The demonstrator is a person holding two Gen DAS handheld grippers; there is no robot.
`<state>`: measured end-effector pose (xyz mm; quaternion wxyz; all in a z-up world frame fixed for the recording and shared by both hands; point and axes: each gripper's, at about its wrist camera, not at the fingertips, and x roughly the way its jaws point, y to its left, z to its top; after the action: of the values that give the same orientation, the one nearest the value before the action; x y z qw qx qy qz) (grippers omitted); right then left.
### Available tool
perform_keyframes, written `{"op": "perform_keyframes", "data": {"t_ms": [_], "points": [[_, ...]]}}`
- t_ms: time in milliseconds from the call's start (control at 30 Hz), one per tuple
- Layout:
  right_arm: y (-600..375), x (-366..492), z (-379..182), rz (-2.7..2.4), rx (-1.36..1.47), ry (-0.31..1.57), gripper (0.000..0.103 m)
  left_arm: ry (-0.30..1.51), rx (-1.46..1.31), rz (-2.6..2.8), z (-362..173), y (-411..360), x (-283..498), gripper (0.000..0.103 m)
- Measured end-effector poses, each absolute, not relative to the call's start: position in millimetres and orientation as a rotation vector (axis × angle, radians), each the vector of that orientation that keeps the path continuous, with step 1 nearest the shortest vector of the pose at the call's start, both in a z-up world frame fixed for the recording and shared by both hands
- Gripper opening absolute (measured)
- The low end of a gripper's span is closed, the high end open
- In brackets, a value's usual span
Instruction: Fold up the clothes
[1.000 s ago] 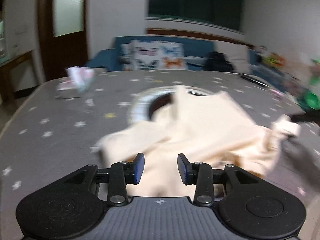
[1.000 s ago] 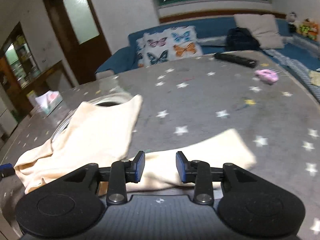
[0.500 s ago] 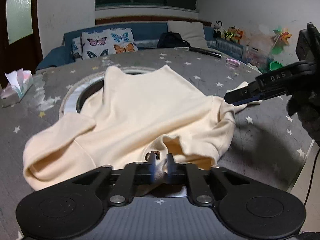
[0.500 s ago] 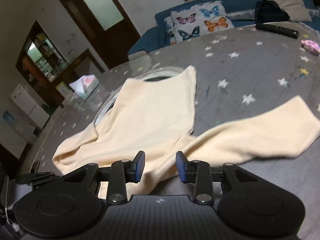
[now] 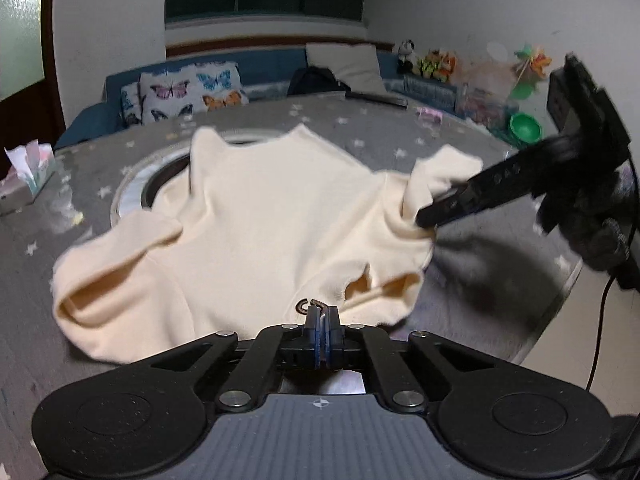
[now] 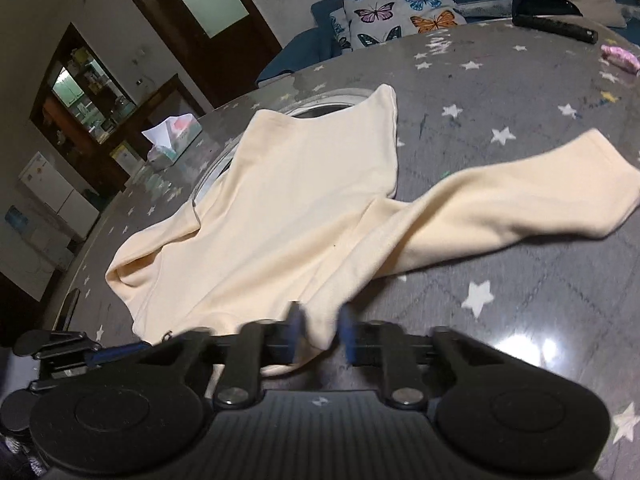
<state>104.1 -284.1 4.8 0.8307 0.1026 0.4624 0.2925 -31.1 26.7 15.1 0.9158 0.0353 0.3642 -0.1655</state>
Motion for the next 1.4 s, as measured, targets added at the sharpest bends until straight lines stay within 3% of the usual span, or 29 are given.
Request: {"op": "perform_keyframes", "data": {"t_ms": [267,400,533,733,933,1167,1333,1400], "points": [[-294,84,7,0.606,0.069,1.02,0.005,0.697,0.105,-0.388,33,28,-26,0.005],[-307,86,19,0.555,0.051,0.973,0.011,0.663,0.072,-0.406,37,18,-6,0.005],[-329,114,37,0.439,0.083,0.873,0.018,0.685,0.055,-0.444,26,-4,19,0.005],[-360,176,36,0.27,0.128,0.833,0.02,0.732,0.03,-0.517,9,-35,43,0.006],[-368,229,14,0.174,0.114,0.871,0.025,0.731,0.032,-0.577,10,-58,61,0.017],[-347,242,1,0.142,-0.009,0.88,0.027,0.766,0.021,-0.62,2,-75,78,0.023],[-340,242,0,0.123,-0.115,0.859,0.003,0.785,0.016,-0.652,-4,-84,78,0.023],[-343,240,4,0.134,-0.102,0.834,0.001,0.79,0.018,-0.66,-6,-85,76,0.023]]}}
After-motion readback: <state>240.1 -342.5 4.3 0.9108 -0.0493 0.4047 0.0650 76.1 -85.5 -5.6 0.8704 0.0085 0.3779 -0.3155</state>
